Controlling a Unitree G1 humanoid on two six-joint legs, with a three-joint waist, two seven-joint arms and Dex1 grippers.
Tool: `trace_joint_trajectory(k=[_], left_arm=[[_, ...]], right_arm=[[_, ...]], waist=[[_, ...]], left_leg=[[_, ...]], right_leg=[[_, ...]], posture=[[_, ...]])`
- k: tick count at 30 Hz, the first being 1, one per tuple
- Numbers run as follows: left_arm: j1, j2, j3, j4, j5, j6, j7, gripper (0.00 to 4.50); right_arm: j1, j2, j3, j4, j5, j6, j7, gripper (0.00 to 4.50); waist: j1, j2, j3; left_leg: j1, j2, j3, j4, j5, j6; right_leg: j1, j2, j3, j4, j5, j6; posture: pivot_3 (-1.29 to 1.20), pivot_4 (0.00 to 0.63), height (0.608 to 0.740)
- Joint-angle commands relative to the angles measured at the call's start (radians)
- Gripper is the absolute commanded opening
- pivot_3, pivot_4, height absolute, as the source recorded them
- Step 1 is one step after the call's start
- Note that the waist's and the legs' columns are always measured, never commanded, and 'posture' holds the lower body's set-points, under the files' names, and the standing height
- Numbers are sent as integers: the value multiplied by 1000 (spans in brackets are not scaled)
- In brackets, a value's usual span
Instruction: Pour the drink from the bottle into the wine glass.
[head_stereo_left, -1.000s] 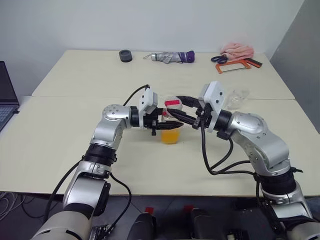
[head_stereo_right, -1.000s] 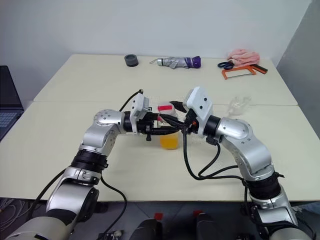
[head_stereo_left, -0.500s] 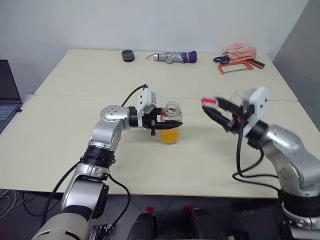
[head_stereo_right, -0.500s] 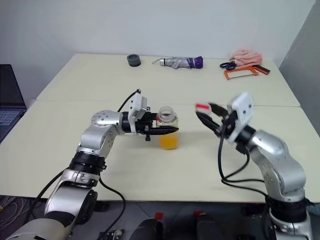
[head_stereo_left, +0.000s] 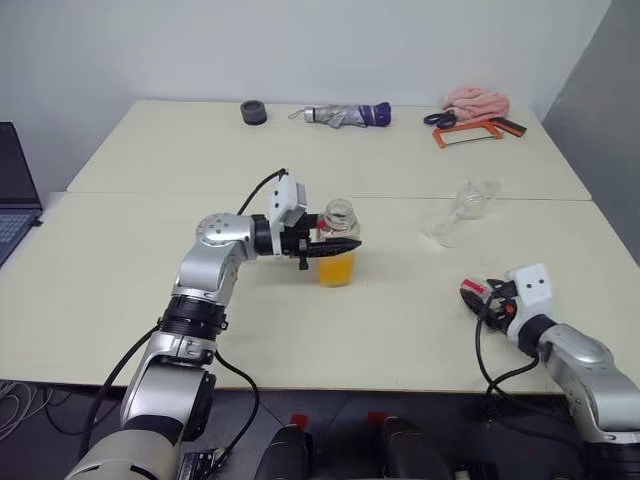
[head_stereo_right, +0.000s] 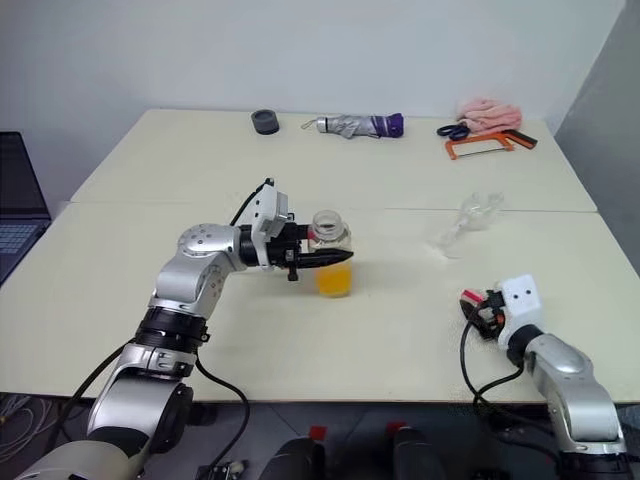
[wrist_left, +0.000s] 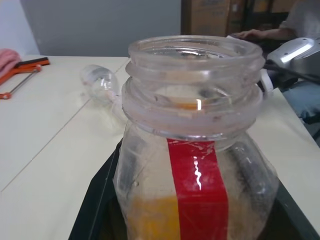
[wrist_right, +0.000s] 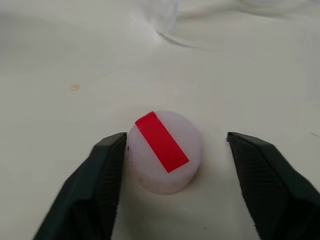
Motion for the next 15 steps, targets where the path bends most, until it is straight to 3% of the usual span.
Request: trace_joint_trajectory(k=[1,4,7,12,15], left_arm=[[-7,12,67,-45,-33,-3,67,1769],[-12,19,123,-22,-15,-33,179,1769],[-25,41,193,48,57,-101,388,1769],[-54,65,271,176,108,-165,630,1768],[-61,80,308,236,110,-181,718,1767]], right_arm=[[22,-68,-29,-58,18,-25,83,4500],[6,-137,-24,-88,15,-50,146,4500],[-133,-150,67,-189,101,18,226,4500],[-401,0,257,-187,140,78,226,4500],[-546,120,391,-86,80,74,209,4500]], waist=[[1,0,0],[0,0,0],[-13,0,0],[-23,0,0],[-20,0,0]], left_leg=[[0,0,0,0,0,0],[0,0,0,0,0,0],[1,1,0,0,0,0],[3,3,-3,-1,0,0],[1,2,-3,0,1,-2]], right_leg=[[0,0,0,0,0,0],[0,0,0,0,0,0],[0,1,0,0,0,0],[1,3,-2,0,0,0],[0,1,-2,0,0,0]], posture=[[0,150,740],[0,150,740],[0,150,740],[0,150,740],[0,150,740]])
